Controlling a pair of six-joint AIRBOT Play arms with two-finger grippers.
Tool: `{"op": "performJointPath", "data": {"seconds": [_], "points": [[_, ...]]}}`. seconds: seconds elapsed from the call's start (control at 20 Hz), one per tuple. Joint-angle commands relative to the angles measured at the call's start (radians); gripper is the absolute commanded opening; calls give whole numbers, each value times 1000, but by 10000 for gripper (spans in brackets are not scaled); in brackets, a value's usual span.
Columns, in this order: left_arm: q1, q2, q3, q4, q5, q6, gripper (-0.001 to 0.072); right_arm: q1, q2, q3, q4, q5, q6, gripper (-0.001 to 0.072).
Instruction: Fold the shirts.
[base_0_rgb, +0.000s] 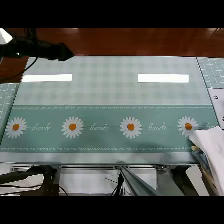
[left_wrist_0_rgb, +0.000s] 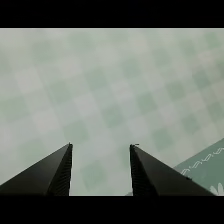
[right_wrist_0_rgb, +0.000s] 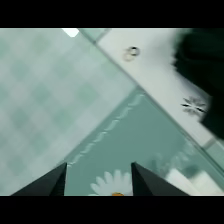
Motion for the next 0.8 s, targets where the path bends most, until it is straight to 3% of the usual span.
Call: {"op": "performJointPath", "data": {"seconds": [0.0,0.1,0.2,0.25,0.45,0.75], "points": [[-75,0,129,256,-117,-130,438,328,-177,36,79,-113,-13,489],[-139,0,146,460,-197,-211,538,525,-280,79,18,-117,-10,491],[-189,-17,146,562,-314,-280,648,686,-352,116,-60,-118,-11,512],[-204,-28,145,565,-357,-306,667,755,-370,127,-132,-122,-11,584],[-256,-39,119,565,-353,-417,666,930,-374,129,-451,-63,-12,602],[-334,-31,24,576,-244,-542,664,941,-374,129,-346,-68,-8,601]]}}
